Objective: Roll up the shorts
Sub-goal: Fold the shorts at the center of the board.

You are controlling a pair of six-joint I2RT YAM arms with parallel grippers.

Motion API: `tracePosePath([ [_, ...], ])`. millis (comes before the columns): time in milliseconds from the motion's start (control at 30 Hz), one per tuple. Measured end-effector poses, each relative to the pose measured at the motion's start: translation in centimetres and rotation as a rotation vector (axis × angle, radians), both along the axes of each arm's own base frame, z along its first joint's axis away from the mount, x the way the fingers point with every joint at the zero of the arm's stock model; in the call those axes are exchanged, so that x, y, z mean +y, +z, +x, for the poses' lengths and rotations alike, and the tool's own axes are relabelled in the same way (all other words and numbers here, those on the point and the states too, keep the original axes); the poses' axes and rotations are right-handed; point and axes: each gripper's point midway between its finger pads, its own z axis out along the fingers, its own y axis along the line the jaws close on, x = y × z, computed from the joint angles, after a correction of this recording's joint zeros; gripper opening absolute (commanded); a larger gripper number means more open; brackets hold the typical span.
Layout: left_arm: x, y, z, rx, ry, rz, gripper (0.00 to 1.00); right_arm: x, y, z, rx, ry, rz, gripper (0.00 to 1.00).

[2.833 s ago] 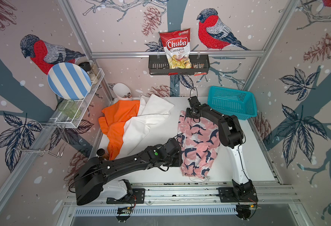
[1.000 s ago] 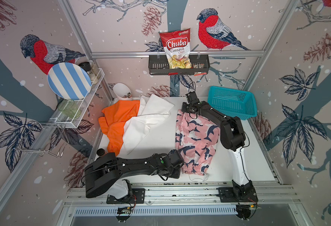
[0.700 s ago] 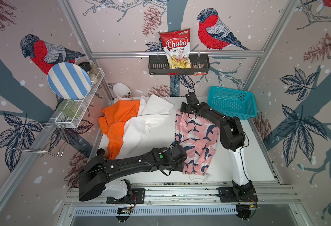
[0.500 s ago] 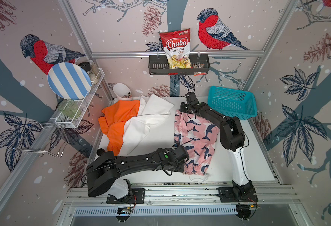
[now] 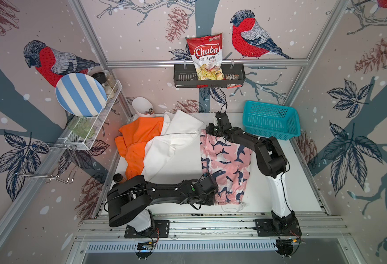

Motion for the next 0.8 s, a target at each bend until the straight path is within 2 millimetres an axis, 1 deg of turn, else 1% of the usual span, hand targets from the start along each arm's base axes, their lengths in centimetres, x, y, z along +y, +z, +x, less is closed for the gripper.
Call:
tracePosePath([
  [33, -0.1, 0.0, 0.0, -0.002, 0.000, -0.008, 0.19, 0.7, -1.0, 0.0, 0.011, 0.018, 0.035, 0.02],
  [67, -0.2, 0.0, 0.1, -0.005, 0.000, -0.016, 0.19, 1.2, -1.9, 0.1, 0.020, 0.033, 0.062, 0.07],
  [100, -0.2, 0.1, 0.1, -0.007, 0.001, -0.022, 0.20, 1.5, -3.2, 0.1, 0.038, 0.043, 0.079, 0.15],
  [133, -0.2, 0.1, 0.1, -0.009, 0.004, -0.026, 0.21, 1.5, -4.1, 0.1, 0.054, 0.048, 0.087, 0.23],
  [167, -0.2, 0.4, 0.1, -0.015, 0.004, -0.033, 0.24, 1.7, -4.8, -0.1, 0.075, 0.051, 0.098, 0.32],
  [200, -0.1, 0.7, 0.2, -0.022, 0.010, -0.034, 0.26, 1.6, -5.1, -0.2, 0.080, 0.060, 0.104, 0.47],
  [233, 0.5, 0.9, 0.2, -0.025, 0.022, -0.020, 0.28, 1.5, -5.0, -0.2, 0.085, 0.062, 0.116, 0.57],
  [267, 1.4, 1.0, 0.1, -0.028, 0.031, 0.011, 0.32, 1.6, -4.3, -0.1, 0.080, 0.064, 0.136, 0.63],
  [300, 2.4, 1.2, 0.2, -0.031, 0.046, 0.042, 0.33, 1.5, -3.6, -0.1, 0.072, 0.068, 0.142, 0.67],
  [333, 3.2, 1.5, 0.4, -0.035, 0.061, 0.061, 0.34, 1.3, -2.6, 0.1, 0.063, 0.066, 0.147, 0.69],
  [400, 4.4, 2.8, 1.8, -0.059, 0.115, 0.065, 0.38, 0.5, 0.5, 0.4, 0.022, 0.068, 0.149, 0.71],
  [433, 4.8, 3.6, 2.8, -0.080, 0.144, 0.055, 0.38, 0.2, 2.0, 0.3, 0.007, 0.068, 0.147, 0.71],
  [467, 5.2, 4.3, 3.9, -0.100, 0.177, 0.044, 0.39, -0.4, 4.2, 0.3, -0.024, 0.070, 0.140, 0.71],
  [533, 6.2, 5.4, 6.2, -0.134, 0.226, 0.036, 0.39, -1.6, 8.0, 0.0, -0.079, 0.064, 0.121, 0.71],
  [567, 6.7, 5.9, 7.5, -0.148, 0.254, 0.036, 0.39, -2.4, 9.3, -0.2, -0.105, 0.048, 0.098, 0.70],
  [600, 7.2, 6.2, 8.9, -0.163, 0.277, 0.041, 0.39, -3.4, 10.2, -0.5, -0.118, 0.029, 0.063, 0.70],
  [633, 7.6, 6.4, 10.3, -0.176, 0.295, 0.051, 0.39, -4.3, 10.4, -0.9, -0.119, 0.014, 0.029, 0.70],
  [667, 7.8, 6.5, 11.6, -0.187, 0.309, 0.061, 0.39, -5.5, 9.9, -1.7, -0.103, -0.005, -0.020, 0.70],
  [733, 8.1, 6.5, 14.3, -0.198, 0.323, 0.086, 0.40, -7.9, 8.0, -3.4, -0.048, -0.038, -0.117, 0.69],
  [800, 8.1, 6.1, 16.6, -0.210, 0.324, 0.107, 0.40, -10.8, 5.4, -6.2, 0.024, -0.060, -0.225, 0.68],
])
